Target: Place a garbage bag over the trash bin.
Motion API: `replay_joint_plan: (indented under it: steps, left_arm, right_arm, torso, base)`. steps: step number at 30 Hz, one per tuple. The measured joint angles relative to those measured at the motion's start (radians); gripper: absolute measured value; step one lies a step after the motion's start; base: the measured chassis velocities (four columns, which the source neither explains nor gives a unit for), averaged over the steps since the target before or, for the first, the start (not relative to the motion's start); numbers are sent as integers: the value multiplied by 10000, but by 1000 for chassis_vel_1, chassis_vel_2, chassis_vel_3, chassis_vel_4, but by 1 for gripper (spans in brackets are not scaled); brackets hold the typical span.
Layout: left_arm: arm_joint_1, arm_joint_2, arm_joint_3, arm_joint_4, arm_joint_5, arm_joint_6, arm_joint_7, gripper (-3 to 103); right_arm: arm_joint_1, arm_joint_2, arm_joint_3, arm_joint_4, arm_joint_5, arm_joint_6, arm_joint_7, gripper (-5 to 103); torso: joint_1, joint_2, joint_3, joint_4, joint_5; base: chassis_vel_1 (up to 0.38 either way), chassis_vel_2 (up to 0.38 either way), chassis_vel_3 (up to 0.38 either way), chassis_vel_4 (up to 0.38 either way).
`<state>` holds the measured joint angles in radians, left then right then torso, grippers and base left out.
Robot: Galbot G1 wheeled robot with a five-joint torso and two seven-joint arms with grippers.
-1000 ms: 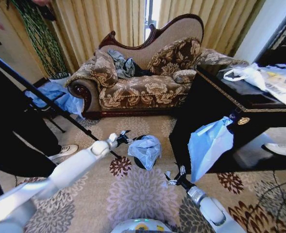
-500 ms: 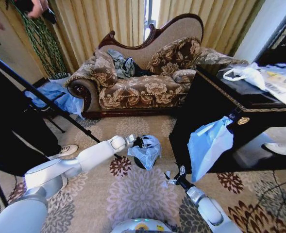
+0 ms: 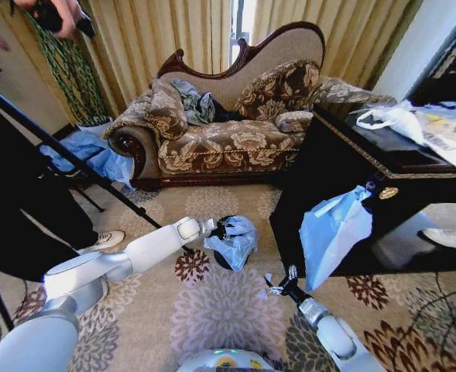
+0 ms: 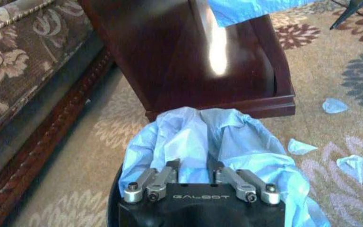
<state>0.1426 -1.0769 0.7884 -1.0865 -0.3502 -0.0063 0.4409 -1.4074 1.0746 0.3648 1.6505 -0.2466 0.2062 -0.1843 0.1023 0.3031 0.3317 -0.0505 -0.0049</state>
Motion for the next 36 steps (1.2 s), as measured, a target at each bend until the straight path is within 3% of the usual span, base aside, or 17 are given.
replay_joint_plan:
  steps: [1,4,6,9,14,21,26,32,36]
  left_arm:
    - [0,0,0,0,0,0,0,32]
    - [56,-93,-106,148,274,-123,-57,16]
    - [70,-115,-142,201,335,-155,-87,16]
    - [93,-191,-263,418,402,-220,-221,2]
    - [165,-354,-601,720,368,-355,-507,0]
    - [290,-860,-2069,1715,-306,-794,-749,0]
    - [215,-1111,-2492,2510,-840,-999,-622,0]
    - [316,-1439,-2864,3425,-917,-1292,-632,0]
    - [598,-1547,-2998,3904,-1370,-1316,-789,0]
  right_arm:
    - [0,0,0,0,0,0,0,100]
    - [44,31,-20,-40,2,4,6,100]
    - [43,35,-25,-43,3,5,7,100]
    - [22,40,-27,-45,3,26,13,100]
    - [9,46,-17,-60,3,72,46,100]
    - [-14,52,-200,-31,3,176,100,100]
    - [9,92,-365,-76,-9,260,104,100]
    - [-34,139,-453,-142,-36,370,117,100]
    - [-42,178,-499,-297,11,901,254,100]
  torso:
    - [0,0,0,0,0]
    - [0,0,0,1,0]
    - [0,0,0,1,0]
    - [0,0,0,1,0]
    - [0,0,0,1,0]
    - [0,0,0,1,1]
    - [0,0,0,1,1]
    - [1,0,0,1,-1]
    - [1,0,0,1,-1]
  base:
    - [0,0,0,0]
    - [0,0,0,0]
    - [0,0,0,0]
    - [0,0,0,0]
    - [0,0,0,0]
    - [0,0,0,0]
    - [0,0,0,0]
    - [0,0,0,0]
    - [0,0,0,0]
